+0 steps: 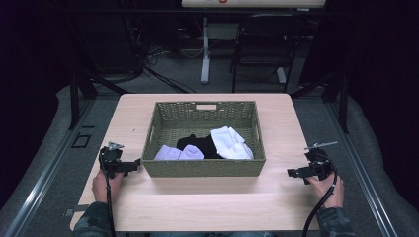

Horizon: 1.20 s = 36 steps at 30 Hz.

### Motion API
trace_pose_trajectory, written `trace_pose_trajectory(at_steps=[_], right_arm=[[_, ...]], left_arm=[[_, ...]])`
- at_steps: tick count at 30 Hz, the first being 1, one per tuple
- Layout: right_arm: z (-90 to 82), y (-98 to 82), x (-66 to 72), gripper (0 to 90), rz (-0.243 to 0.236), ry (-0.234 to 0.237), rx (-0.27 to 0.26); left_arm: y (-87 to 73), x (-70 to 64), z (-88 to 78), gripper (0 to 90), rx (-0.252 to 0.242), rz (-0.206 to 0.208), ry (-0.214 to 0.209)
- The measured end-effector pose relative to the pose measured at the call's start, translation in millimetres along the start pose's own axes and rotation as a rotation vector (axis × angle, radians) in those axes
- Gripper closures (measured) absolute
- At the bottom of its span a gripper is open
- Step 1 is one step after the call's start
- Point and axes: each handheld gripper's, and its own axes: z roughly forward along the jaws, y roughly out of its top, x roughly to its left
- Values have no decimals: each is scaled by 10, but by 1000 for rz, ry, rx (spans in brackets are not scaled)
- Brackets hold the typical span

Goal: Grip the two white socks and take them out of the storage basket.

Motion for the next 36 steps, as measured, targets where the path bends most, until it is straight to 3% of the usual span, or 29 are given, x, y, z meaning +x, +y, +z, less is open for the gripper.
trace_pose_trajectory(at_steps=[7,18,23,25,31,36], right_arm=[[4,12,-26,0,-1,0,-6],[53,67,12,0,-65,6,11],[38,79,33,2,-85,3,57],[10,91,40,12,-99,-2,84],[-134,150,90,19,-97,-12,82],[-197,224,135,26,-102,7,92]], left_arm=[[9,3,2,0,6,6,-6],[13,11,9,1,2,15,-14],[14,10,11,2,1,17,-14],[15,9,11,2,1,18,-15],[8,-2,8,3,-2,9,-6],[-2,-14,-3,3,1,-1,3]])
